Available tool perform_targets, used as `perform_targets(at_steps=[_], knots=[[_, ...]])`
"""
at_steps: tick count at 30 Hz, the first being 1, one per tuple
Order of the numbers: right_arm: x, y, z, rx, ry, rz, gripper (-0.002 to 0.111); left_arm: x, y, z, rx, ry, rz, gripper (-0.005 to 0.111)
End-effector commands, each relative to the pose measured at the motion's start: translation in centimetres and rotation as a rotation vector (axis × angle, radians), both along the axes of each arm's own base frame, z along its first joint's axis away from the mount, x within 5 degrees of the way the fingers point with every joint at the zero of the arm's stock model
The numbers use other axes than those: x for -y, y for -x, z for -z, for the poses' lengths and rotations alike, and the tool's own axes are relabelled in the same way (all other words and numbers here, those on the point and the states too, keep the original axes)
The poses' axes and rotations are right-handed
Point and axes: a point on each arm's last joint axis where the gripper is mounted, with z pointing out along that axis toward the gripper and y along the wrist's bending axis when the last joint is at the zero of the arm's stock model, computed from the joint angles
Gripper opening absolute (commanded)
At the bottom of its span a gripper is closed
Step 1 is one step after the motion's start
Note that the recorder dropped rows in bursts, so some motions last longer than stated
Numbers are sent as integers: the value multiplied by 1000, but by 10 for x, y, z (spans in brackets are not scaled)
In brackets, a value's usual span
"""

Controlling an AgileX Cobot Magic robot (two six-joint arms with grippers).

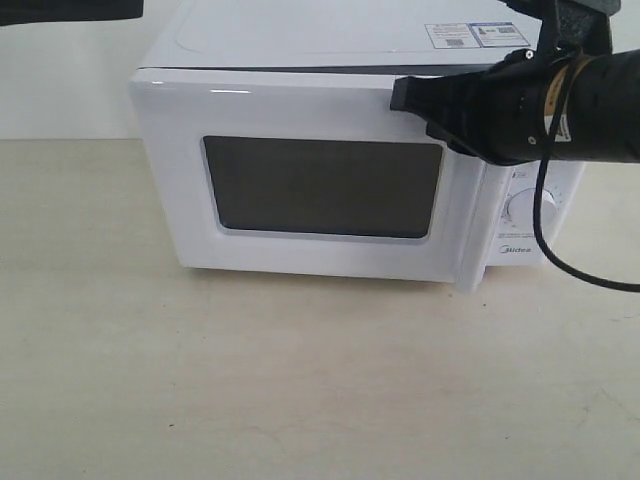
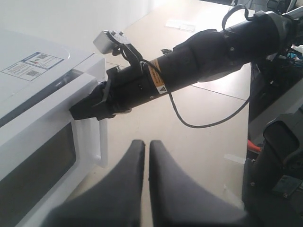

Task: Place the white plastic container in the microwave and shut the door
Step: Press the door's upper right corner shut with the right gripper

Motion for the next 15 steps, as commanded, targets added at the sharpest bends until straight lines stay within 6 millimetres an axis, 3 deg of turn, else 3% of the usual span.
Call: perform_targets(at_steps=[1,15], knots=[[0,-3,-8,27,0,0,0,0,3,-3,4,3,7,4],[-6,-14,3,4,35,-8,0,0,3,-3,4,3,7,4]])
